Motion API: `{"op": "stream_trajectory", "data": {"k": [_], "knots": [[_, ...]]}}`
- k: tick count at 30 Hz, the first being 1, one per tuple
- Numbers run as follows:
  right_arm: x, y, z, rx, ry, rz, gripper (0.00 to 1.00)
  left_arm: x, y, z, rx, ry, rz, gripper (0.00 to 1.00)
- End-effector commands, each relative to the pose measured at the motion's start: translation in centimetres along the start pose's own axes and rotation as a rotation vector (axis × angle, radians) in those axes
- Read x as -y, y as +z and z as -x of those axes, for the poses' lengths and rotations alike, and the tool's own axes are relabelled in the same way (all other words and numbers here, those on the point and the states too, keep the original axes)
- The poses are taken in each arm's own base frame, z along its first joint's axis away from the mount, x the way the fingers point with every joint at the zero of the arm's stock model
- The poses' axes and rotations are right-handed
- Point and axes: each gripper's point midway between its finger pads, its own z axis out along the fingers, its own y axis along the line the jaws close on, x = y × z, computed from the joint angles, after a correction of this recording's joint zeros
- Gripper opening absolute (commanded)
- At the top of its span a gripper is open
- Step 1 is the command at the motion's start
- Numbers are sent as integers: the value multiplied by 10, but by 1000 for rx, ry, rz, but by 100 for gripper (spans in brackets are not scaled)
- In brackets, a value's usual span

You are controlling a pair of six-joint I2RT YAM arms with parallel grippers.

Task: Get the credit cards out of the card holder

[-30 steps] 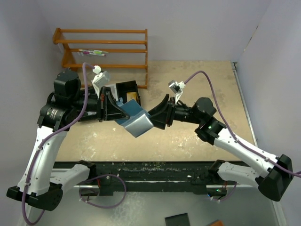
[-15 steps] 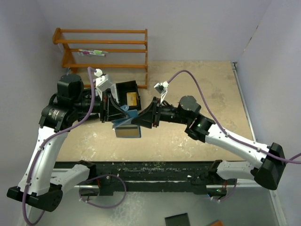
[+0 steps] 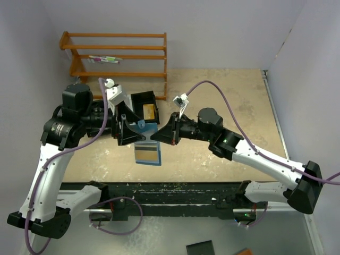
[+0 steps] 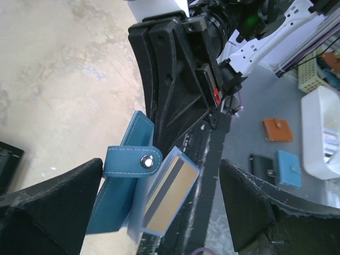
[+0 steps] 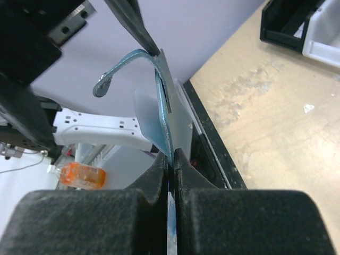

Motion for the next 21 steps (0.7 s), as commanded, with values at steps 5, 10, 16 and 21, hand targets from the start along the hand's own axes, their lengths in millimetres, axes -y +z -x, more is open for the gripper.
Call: {"op": "stream_trajectory", "data": {"k": [5,10,16,21], "knots": [[-47,-17,17,-27,-154,144,0,-16,-11,-24,-59,249,100,94],[-59,-17,22,-44,-178,187,0,-38,-15,-39,-97,306,203,94],[-72,-20,34,2,-198,229,0,-49,-20,-31,-58,295,302,92],[-68,-20,37,8,-180,226,0,-3,-10,-18,1,192,73,53]]}}
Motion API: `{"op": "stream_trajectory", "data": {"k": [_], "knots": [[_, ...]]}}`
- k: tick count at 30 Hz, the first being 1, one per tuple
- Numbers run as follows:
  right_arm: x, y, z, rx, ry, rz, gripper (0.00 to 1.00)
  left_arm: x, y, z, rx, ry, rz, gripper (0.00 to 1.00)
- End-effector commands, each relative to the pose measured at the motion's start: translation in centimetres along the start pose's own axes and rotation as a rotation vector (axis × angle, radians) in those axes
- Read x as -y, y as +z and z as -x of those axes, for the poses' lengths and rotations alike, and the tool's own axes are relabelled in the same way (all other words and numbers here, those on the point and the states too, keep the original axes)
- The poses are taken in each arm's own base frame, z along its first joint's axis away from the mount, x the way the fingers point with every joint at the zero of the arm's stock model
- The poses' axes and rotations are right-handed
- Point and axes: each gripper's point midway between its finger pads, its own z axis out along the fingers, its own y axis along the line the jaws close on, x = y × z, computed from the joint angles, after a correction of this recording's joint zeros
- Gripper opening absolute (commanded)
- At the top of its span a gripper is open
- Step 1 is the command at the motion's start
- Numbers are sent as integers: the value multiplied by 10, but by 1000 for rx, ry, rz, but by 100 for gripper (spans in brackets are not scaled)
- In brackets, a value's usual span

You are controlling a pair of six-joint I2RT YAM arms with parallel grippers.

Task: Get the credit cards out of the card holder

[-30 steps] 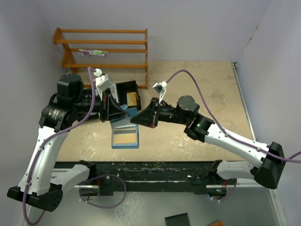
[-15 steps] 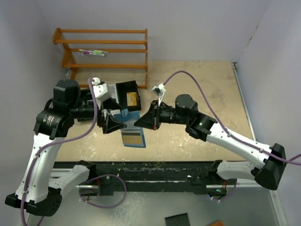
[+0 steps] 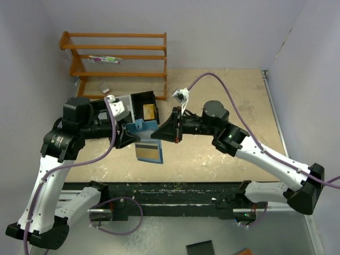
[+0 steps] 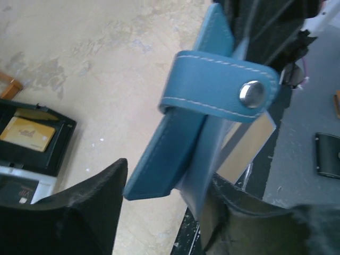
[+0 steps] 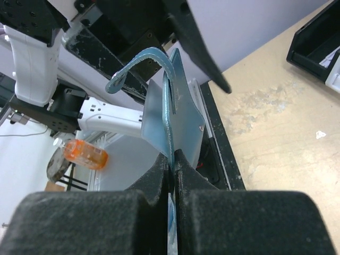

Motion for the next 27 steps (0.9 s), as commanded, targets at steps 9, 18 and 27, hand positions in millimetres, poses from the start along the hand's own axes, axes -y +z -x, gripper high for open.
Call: {"op": "stream_trajectory", "data": {"k": [9,18,27], "knots": [[-6,-4,14,25,-42,12,19,52,-7,48,119,-146,-318,6],[-5,1,14,-195,-223,-2,66,43,3,33,24,-225,-330,0],[17,3,-1,-396,-347,-50,62,36,7,27,-26,-219,-329,0]]}}
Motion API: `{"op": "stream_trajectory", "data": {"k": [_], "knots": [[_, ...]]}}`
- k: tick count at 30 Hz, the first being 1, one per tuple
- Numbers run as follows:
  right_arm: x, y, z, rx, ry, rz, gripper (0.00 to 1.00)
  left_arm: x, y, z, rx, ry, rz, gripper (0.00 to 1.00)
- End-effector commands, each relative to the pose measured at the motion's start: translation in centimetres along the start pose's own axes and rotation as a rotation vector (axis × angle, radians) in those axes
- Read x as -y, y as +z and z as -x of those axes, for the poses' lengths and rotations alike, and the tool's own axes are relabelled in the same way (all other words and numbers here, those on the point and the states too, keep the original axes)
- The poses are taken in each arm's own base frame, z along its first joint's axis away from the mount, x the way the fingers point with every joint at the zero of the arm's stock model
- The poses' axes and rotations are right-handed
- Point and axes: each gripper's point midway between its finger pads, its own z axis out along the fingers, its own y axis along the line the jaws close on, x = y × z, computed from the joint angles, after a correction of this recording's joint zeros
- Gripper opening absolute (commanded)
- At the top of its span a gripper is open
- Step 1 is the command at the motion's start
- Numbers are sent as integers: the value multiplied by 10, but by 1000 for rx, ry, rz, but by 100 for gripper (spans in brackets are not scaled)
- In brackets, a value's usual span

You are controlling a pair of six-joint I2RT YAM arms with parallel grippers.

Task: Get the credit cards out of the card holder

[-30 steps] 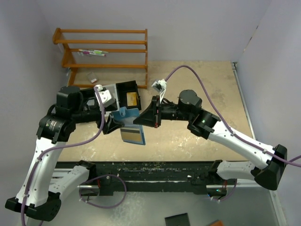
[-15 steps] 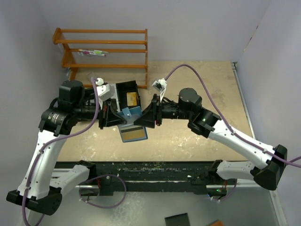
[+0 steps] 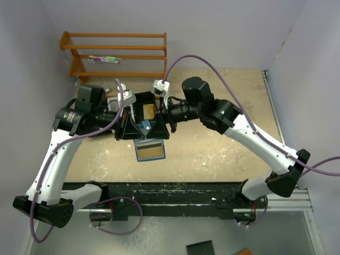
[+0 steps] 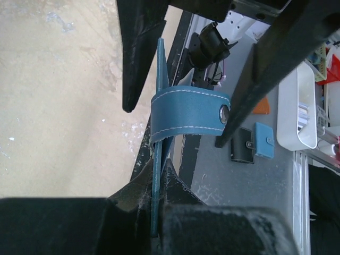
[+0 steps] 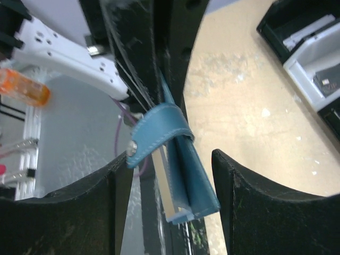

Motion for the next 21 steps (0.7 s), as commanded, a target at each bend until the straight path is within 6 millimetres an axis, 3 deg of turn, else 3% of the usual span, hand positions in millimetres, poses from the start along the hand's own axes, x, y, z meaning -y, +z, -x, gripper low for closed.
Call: {"op": "stream_trajectory", "data": {"k": [1,4,6,8,9,10,11,12,13,14,17,21], "knots": [[-1,-5,-25,-140,-83,9,61,17,-9,12,23,100,-20,0],[-3,1,-30,-158,-94,19,56,17,-9,10,15,105,-24,0],[-1,6,-30,-160,-93,19,36,19,-9,10,14,102,-39,0],[1,11,-25,-146,-101,14,7,21,-8,10,17,98,-52,0],[2,13,-22,-136,-104,10,0,21,-8,10,19,98,-55,1],[0,11,-23,-138,-93,15,0,21,-8,11,22,99,-56,14],[-3,10,-14,-99,-78,15,0,24,-9,13,30,100,-64,39],[0,6,-5,-53,-76,-10,0,25,-10,16,39,100,-58,72],[1,1,8,9,-79,-28,0,26,-12,20,52,103,-40,92],[0,-8,20,71,-81,-33,0,26,-13,25,72,97,-22,100],[3,-39,54,244,-52,-59,0,18,-19,39,138,142,93,99],[-16,-81,96,529,-9,-80,0,10,-25,50,224,118,198,99]]}}
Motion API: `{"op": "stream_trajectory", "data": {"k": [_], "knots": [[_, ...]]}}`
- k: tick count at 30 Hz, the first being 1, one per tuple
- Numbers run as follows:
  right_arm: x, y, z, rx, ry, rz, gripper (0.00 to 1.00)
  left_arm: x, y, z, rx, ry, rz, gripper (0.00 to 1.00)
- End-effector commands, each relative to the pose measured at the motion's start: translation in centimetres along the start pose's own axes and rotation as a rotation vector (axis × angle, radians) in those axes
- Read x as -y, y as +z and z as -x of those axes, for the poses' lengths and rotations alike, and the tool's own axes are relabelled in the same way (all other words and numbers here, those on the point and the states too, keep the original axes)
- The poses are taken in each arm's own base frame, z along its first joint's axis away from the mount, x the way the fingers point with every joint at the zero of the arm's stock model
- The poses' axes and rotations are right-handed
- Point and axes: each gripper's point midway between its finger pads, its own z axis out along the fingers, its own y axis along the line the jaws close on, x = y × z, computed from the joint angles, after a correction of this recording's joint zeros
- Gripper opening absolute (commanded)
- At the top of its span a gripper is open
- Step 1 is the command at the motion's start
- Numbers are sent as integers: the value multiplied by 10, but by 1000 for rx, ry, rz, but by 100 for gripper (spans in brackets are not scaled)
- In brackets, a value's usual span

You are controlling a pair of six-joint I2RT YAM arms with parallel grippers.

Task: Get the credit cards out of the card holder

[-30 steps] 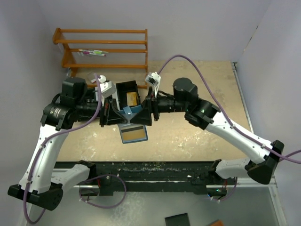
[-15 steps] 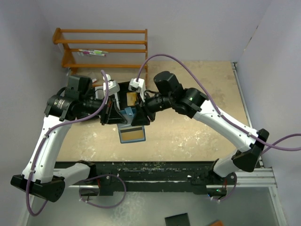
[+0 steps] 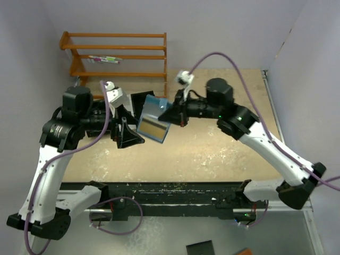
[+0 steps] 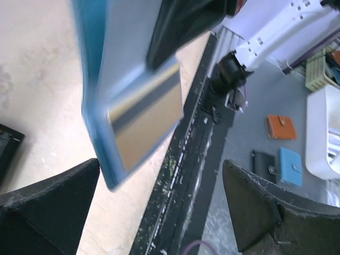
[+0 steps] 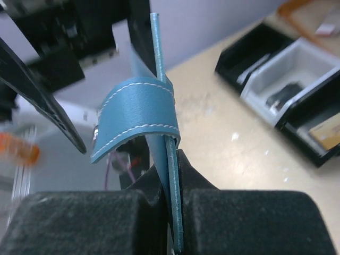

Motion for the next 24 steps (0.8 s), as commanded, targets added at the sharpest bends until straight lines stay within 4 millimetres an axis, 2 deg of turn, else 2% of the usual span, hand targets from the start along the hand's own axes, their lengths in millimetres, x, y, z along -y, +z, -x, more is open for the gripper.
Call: {"op": "stream_trajectory", "data": {"k": [1,5,7,10,14,17,19,24], "knots": [[-45,-58,102,485,-14,50,0,-5,-6,30,146,-6,107,99],[-54,-84,112,662,76,86,0,11,-11,49,250,-84,69,99],[-54,-87,116,703,114,93,0,20,-14,65,312,-89,40,99],[-59,-96,131,804,158,142,0,31,-14,77,356,-136,-32,99],[-56,-93,137,835,222,167,0,35,-12,86,391,-191,-91,99],[-48,-94,140,865,244,125,0,59,-19,88,389,-192,-224,99],[-47,-92,139,869,257,125,0,65,-22,89,395,-177,-229,100],[-49,-73,131,849,303,172,0,61,-21,87,406,-168,-208,100]]}}
